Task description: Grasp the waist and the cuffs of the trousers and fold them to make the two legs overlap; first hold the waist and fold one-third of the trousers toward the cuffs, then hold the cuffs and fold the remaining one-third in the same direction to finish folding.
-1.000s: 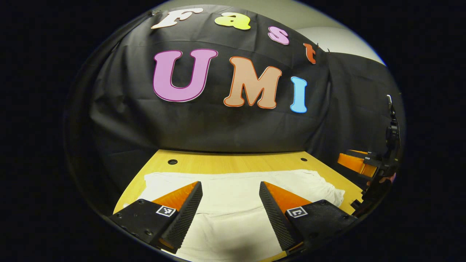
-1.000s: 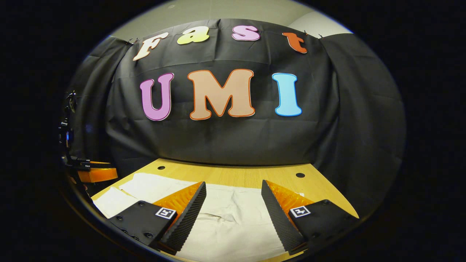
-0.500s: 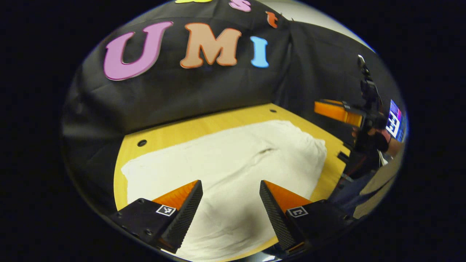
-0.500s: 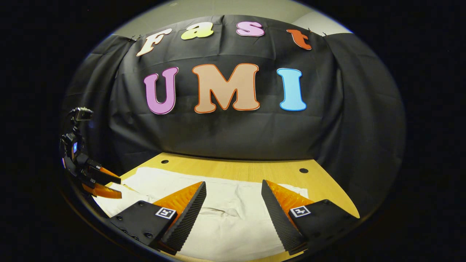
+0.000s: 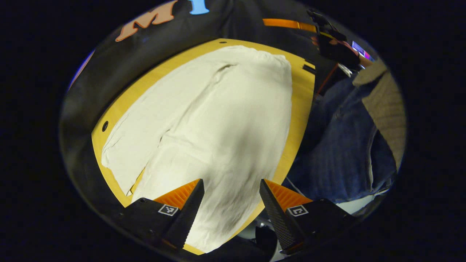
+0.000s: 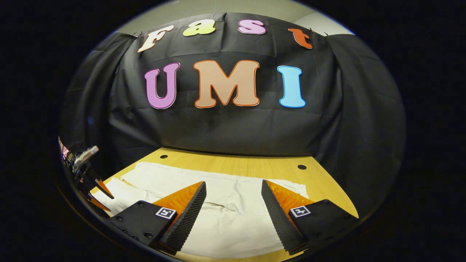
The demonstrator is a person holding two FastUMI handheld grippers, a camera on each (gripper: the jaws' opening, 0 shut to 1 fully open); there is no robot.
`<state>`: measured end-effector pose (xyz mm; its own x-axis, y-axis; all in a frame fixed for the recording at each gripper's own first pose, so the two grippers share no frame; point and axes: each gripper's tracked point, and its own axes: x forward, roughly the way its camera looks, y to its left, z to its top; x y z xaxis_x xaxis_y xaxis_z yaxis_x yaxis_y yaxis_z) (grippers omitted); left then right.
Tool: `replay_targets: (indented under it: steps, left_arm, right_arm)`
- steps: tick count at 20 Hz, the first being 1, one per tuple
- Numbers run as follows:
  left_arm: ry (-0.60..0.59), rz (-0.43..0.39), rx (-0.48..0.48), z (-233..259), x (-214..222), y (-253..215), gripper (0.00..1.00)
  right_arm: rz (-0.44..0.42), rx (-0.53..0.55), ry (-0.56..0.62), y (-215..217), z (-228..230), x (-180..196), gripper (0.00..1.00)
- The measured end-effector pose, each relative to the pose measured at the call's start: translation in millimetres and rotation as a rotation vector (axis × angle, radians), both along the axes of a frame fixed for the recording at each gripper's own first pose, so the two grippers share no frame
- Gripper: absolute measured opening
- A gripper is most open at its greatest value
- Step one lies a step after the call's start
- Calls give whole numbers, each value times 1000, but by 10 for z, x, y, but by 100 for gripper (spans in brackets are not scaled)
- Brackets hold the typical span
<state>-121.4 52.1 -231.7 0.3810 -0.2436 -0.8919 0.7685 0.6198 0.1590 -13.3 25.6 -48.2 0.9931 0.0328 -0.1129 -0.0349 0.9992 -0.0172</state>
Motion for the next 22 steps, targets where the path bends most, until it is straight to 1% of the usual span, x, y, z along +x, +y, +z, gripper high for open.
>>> replay_targets:
  steps: [4, 8, 11, 14, 15, 16, 17, 19, 20, 21, 22]
  left_arm:
    - [106, -67, 99, -272, -259, 252, 89]
    - [185, -69, 166, -424, -371, 453, 87]
    - [202, -75, 196, -489, -323, 556, 81]
    - [207, -99, 235, -557, -337, 587, 79]
    - [206, -102, 249, -576, -337, 594, 82]
    - [211, -106, 258, -602, -356, 585, 76]
    - [208, -112, 267, -626, -353, 581, 75]
    - [203, -126, 290, -666, -335, 595, 73]
    - [204, -130, 299, -695, -332, 608, 75]
    - [203, -132, 313, -706, -320, 617, 72]
    - [199, -142, 319, -706, -306, 627, 72]
  right_arm:
    - [-5, -16, 10, 12, -42, -30, 98]
    - [-6, -35, 21, 35, -80, -57, 98]
    - [-6, -31, 25, 40, -103, -61, 98]
    - [-15, -26, 26, -5, -103, -50, 98]
    - [-19, -26, 24, -23, -106, -49, 98]
    - [-24, -26, 23, -40, -95, -41, 98]
    - [-27, -25, 22, -66, -99, -42, 98]
    - [-33, -21, 25, -109, -96, -27, 98]
    - [-36, -21, 26, -117, -96, -16, 98]
    - [-36, -22, 28, -147, -100, -9, 98]
    - [-37, -24, 29, -170, -96, 0, 98]
